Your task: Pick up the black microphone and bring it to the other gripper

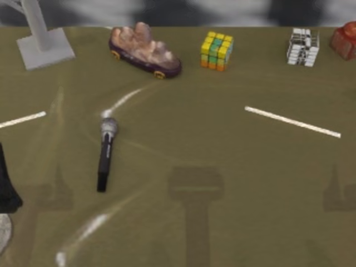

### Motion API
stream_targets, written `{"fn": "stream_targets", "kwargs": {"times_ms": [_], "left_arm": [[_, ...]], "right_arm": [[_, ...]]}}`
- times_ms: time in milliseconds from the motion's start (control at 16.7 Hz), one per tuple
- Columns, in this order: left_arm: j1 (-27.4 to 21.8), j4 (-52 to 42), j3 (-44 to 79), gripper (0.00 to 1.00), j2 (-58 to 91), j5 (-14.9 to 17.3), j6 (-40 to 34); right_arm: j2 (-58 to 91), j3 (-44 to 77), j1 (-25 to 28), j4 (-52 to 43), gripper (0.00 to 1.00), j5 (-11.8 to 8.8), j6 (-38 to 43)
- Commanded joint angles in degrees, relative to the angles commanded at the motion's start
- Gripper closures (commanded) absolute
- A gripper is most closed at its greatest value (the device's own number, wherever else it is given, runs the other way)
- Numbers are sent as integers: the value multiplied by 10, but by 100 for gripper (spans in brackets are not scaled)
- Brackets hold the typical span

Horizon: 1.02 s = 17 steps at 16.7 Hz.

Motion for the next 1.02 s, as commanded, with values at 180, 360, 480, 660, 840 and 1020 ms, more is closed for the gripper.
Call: {"fn": "stream_targets", "kwargs": {"times_ms": [180,360,480,660,840,1020], "left_arm": [[-2,-4,6,0,6,0,-1],[-15,-35,55,0,59,0,-14],[-30,-71,110,0,125,-1,-27],[-56,-141,213,0,269,-4,-53],[-87,-223,328,0,449,-7,-81],[-119,-309,444,0,634,-9,-110]], "right_arm": [[0,0,0,0,0,0,0],[0,0,0,0,0,0,0],[0,0,0,0,0,0,0],[0,0,0,0,0,0,0],[0,0,0,0,0,0,0],[0,0,0,0,0,0,0]]}}
